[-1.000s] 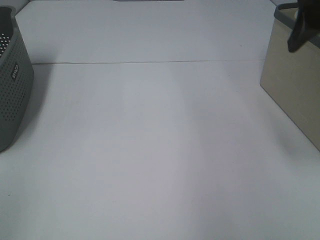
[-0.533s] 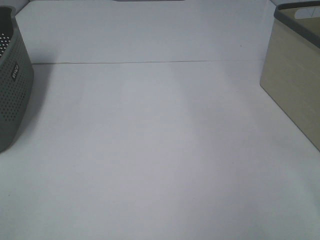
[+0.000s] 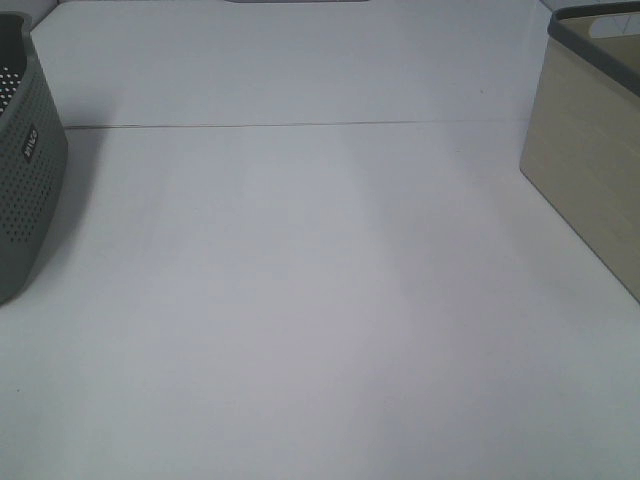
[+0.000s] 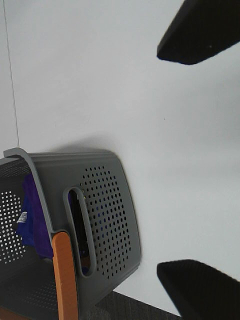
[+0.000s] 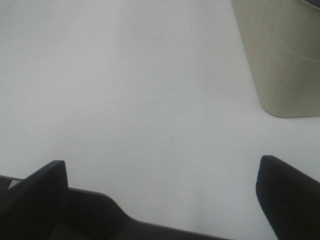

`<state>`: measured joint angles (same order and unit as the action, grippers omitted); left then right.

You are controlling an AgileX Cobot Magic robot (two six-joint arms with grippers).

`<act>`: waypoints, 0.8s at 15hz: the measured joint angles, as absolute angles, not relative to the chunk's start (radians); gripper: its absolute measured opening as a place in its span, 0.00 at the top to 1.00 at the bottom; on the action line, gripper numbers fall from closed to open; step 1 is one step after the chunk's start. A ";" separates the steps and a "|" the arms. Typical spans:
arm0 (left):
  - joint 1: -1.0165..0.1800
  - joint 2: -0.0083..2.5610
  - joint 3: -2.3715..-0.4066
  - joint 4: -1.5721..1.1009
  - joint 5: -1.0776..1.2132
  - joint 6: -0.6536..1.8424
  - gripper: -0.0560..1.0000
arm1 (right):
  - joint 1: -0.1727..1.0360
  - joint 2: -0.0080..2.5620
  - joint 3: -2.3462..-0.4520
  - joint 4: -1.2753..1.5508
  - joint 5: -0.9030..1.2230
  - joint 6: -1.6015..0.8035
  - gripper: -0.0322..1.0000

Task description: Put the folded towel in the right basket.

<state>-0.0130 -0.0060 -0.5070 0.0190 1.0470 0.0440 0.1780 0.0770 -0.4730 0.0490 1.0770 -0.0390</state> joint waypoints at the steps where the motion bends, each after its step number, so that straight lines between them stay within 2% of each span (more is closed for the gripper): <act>1: -0.013 -0.006 -0.507 0.019 1.047 0.044 0.01 | 0.178 0.048 -0.468 0.055 1.083 -0.053 0.02; 9: -0.013 -0.006 -0.507 0.012 1.047 0.048 0.01 | 0.179 -0.003 -0.453 0.046 1.103 -0.067 0.02; 12: -0.013 -0.006 -0.507 0.007 1.047 0.052 0.01 | 0.081 -0.003 -0.453 0.046 1.103 -0.067 0.02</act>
